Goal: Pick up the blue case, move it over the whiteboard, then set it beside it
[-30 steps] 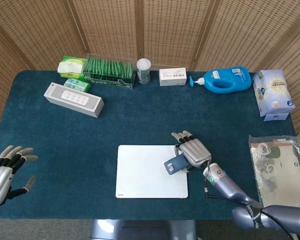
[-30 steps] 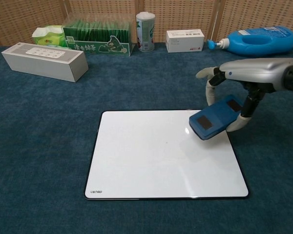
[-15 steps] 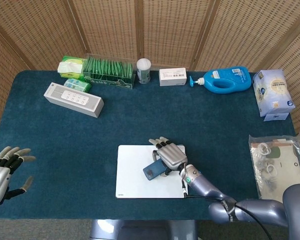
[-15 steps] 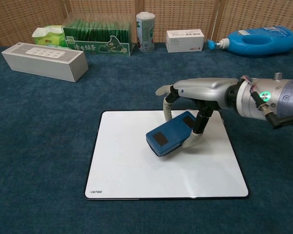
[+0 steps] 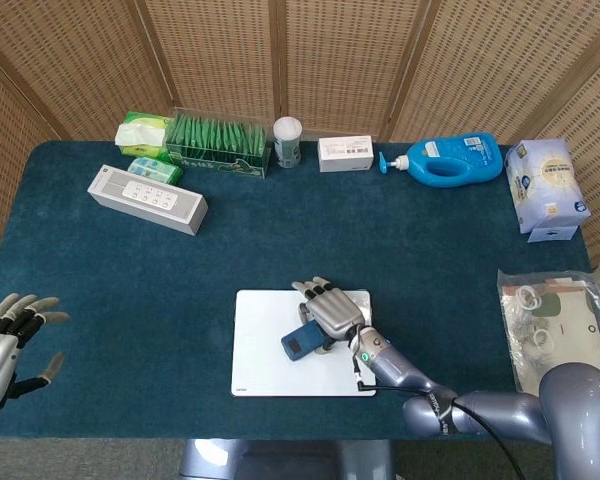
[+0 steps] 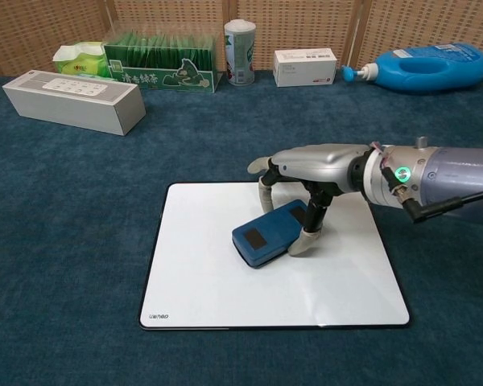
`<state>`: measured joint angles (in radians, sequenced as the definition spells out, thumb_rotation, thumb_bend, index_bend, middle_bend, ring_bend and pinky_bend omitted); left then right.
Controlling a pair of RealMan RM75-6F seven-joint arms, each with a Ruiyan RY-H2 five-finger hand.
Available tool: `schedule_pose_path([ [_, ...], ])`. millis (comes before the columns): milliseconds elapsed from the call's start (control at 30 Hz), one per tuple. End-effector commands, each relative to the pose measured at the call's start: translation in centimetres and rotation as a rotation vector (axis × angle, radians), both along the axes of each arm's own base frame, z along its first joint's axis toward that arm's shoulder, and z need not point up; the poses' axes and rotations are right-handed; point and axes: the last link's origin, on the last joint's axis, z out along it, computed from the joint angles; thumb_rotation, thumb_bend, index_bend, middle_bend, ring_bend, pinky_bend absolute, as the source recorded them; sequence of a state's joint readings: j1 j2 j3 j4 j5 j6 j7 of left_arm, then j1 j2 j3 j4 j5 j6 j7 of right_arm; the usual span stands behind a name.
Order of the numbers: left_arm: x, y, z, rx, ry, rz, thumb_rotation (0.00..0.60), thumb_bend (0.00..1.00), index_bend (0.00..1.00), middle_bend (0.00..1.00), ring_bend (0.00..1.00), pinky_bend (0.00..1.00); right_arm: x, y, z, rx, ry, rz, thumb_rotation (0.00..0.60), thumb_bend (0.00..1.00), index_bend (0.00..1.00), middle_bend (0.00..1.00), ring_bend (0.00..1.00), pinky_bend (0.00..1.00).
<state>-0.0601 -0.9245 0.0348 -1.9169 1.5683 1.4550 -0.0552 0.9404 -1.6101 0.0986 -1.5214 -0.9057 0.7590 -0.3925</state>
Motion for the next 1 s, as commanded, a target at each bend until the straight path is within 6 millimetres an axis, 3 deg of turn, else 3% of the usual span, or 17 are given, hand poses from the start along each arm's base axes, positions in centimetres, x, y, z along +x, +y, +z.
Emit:
schedule_pose_path([
  [33, 0.1, 0.0, -0.1, -0.003, 0.000, -0.002, 0.600, 0.46, 0.28, 0.20, 0.13, 0.02, -0.7, 0.0, 0.3, -0.005, 0.009, -0.011, 0.600, 0.04, 0.67, 0.03, 0.00, 0.00],
  [400, 0.5, 0.1, -0.3, -0.010, -0.003, -0.019, 0.600, 0.46, 0.28, 0.20, 0.13, 0.02, -3.6, 0.2, 3.0, -0.054, 0.030, -0.066, 0.600, 0.04, 0.67, 0.03, 0.00, 0.00],
  [733, 0.7, 0.4, -0.5, -0.015, -0.007, -0.029, 0.600, 0.45, 0.28, 0.20, 0.13, 0.02, -1.5, -0.2, 3.8, -0.064, -0.012, -0.029, 0.600, 0.03, 0.67, 0.04, 0.00, 0.00],
  [1000, 0.3, 0.3, -0.3, -0.011, -0.001, -0.014, 0.600, 0.46, 0.28, 0.20, 0.13, 0.02, -0.4, 0.1, 1.5, -0.025, -0.031, -0.017, 0.600, 0.03, 0.67, 0.04, 0.00, 0.00],
])
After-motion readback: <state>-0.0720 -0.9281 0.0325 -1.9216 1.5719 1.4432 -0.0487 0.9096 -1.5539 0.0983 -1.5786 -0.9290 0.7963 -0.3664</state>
